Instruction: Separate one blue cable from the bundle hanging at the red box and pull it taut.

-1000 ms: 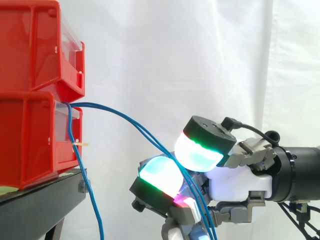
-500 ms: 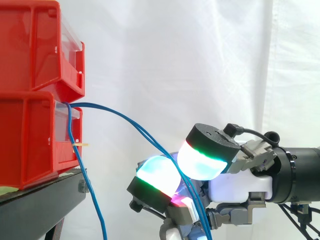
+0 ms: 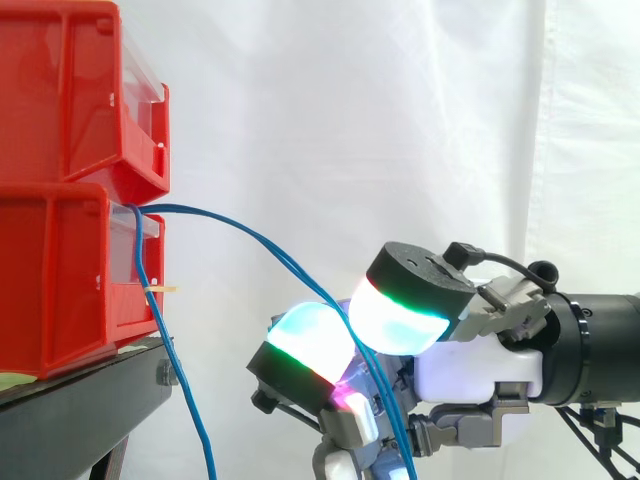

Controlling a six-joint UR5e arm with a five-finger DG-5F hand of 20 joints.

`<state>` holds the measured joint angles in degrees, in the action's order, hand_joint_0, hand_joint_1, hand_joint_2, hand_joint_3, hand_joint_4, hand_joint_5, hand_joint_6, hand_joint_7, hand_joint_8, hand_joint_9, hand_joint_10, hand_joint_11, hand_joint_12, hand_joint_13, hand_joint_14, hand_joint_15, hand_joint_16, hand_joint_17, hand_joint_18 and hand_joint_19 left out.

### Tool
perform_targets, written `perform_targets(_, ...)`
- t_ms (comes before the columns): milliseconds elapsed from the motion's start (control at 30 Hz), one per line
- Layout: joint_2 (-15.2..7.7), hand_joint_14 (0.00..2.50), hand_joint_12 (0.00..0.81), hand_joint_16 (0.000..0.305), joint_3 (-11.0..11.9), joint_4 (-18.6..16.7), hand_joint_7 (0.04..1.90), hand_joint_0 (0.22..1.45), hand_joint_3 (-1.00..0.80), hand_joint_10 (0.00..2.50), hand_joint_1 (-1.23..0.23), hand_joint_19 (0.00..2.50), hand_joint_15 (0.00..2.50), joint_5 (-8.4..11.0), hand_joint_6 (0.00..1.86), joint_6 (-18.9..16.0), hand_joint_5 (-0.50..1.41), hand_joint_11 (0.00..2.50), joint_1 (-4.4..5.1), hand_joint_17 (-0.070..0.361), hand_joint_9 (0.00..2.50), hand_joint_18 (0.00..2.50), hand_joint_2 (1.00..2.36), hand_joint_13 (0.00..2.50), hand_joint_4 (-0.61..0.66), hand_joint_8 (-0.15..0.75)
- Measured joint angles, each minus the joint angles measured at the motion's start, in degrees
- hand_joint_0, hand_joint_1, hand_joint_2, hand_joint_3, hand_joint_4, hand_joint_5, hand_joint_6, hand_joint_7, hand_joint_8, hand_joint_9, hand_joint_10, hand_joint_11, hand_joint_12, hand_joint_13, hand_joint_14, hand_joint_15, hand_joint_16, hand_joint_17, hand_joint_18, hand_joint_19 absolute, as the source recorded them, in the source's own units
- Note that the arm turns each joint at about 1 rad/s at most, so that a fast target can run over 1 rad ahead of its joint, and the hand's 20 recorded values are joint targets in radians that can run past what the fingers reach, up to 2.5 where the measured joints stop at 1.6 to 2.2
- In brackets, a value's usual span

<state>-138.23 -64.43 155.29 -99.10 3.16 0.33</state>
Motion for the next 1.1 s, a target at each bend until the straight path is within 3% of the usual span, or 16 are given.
perform_targets(300,0.03,0.02,0.353,0.042,-0.07,0.16,1.07,0.63,-0.38,0.02,-0.55,0.61,0.46,0.66,0.74,0.00,-0.13,0.70,0.17,0.094,0.90,0.99,1.01,0.86,0.15,0.308)
perform_targets(367,0.01,0.02,0.357,0.042,-0.07,0.18,1.13,0.63,-0.35,0.02,-0.60,0.59,0.44,0.64,0.69,-0.05,-0.12,0.70,0.18,0.095,0.90,0.99,1.01,0.86,0.15,0.311)
perform_targets(533,0.01,0.01,0.359,0.042,-0.09,-0.01,1.03,0.66,-0.31,0.02,-0.79,0.56,0.45,0.73,0.78,-0.30,-0.17,0.77,0.12,0.095,0.89,1.01,1.01,0.86,0.16,0.311)
perform_targets(767,0.03,0.02,0.358,0.042,-0.07,-0.35,0.94,0.69,-0.48,0.02,-0.85,0.54,0.43,0.80,0.85,-1.03,-0.19,0.80,-0.15,0.094,0.90,1.00,1.00,0.86,0.16,0.312)
perform_targets(933,0.01,0.01,0.350,0.041,0.04,-0.47,1.01,0.64,-0.50,0.02,-0.77,0.56,0.44,0.73,0.84,-1.43,-0.15,0.78,-0.26,0.093,0.94,1.01,1.00,0.87,0.16,0.316)
perform_targets(1000,0.00,0.01,0.342,0.041,0.03,-0.46,1.06,0.58,-0.50,0.02,-0.66,0.57,0.44,0.74,0.82,-1.50,-0.13,0.74,-0.20,0.093,0.96,1.02,1.00,0.88,0.10,0.304)
perform_targets(1100,0.00,0.01,0.339,0.041,0.02,-0.46,1.12,0.58,-0.50,0.02,-0.53,0.59,0.44,0.69,0.76,-1.54,-0.10,0.69,-0.20,0.092,0.99,1.02,1.00,0.90,0.06,0.295)
